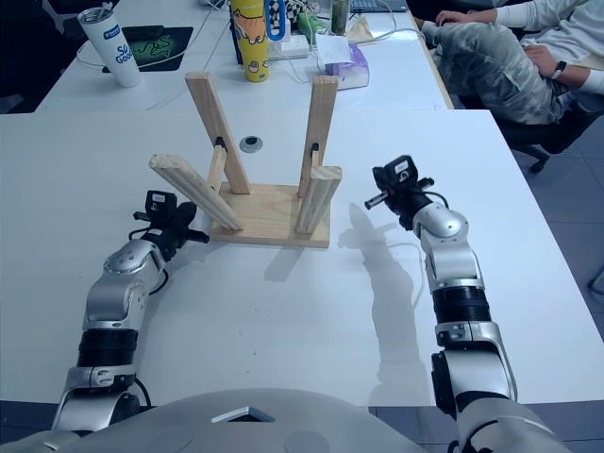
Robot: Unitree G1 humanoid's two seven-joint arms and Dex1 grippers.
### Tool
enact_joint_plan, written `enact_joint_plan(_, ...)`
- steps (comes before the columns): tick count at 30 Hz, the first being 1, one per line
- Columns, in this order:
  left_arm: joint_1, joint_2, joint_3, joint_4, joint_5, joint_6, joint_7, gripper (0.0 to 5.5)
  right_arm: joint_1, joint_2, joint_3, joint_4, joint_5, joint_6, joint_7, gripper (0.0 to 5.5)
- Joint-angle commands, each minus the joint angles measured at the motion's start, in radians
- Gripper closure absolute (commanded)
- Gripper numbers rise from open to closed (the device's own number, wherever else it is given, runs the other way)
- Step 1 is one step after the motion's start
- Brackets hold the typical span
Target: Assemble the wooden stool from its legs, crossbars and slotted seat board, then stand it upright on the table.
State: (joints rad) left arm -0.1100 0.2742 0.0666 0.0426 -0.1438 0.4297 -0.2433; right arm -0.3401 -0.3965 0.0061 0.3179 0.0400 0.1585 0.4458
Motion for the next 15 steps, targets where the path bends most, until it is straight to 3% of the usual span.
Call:
enact_joint_plan(1,0.033,0.022,-0.023,0.033,0.037,-0.019,-0.013,5.48,0.053,0.031,0.038,-0.039,-0.027,0.065,-0.022,5.5)
enact_joint_plan(15,0.06,0.027,-0.093,0.092,0.093,-0.069,-0.055,5.48,0.209,0.037,0.15,-0.194,-0.072,0.321,0.005,5.5)
